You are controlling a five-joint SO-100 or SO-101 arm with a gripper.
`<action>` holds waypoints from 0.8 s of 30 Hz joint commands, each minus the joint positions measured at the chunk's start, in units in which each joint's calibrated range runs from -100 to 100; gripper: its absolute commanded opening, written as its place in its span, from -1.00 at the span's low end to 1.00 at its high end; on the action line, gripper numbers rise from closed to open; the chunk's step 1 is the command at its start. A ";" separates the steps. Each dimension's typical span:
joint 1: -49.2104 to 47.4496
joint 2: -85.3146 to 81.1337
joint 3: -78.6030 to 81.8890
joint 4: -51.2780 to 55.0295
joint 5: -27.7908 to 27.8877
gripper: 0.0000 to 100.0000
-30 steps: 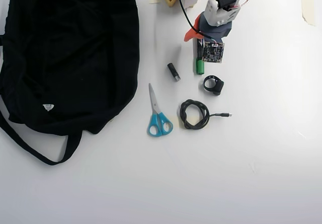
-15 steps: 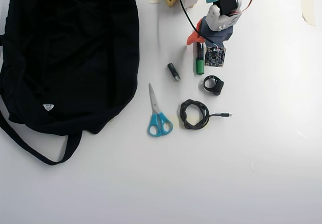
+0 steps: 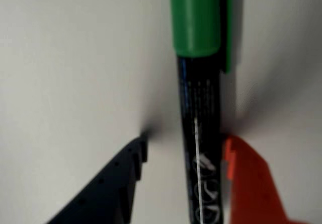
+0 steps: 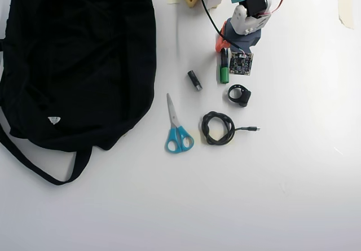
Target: Put the green marker into the black bag
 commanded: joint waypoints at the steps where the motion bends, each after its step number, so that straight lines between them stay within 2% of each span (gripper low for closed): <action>1: 0.19 0.46 0.25 -0.91 0.16 -0.64; 6: 0.19 0.46 0.25 -0.91 0.16 -0.80; 15: 0.26 0.46 0.25 -0.91 0.16 -0.94; 24: 0.26 0.46 0.07 -0.91 0.16 -0.95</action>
